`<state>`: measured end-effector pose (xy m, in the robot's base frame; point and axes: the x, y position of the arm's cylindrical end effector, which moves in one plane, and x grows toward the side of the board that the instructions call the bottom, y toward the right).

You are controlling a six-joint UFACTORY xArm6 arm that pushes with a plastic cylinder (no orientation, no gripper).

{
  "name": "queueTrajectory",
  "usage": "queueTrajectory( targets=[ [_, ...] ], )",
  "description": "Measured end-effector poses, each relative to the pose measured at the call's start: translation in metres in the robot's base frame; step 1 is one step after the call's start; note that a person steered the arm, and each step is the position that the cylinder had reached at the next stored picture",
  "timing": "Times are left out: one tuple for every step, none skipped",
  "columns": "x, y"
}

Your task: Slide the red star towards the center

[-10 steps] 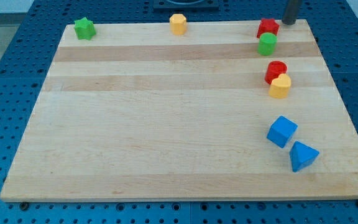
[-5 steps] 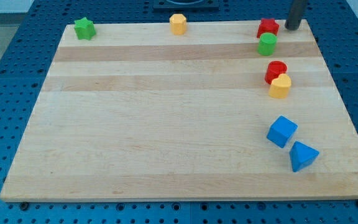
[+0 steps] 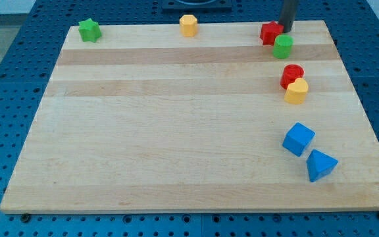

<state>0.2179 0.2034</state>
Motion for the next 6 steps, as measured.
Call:
queueTrajectory(
  targets=[
    [0.006,0.027],
    [0.022,0.039],
    [0.023,0.030],
    [0.016,-0.005],
    [-0.002,-0.026],
    [-0.008,-0.053]
  ],
)
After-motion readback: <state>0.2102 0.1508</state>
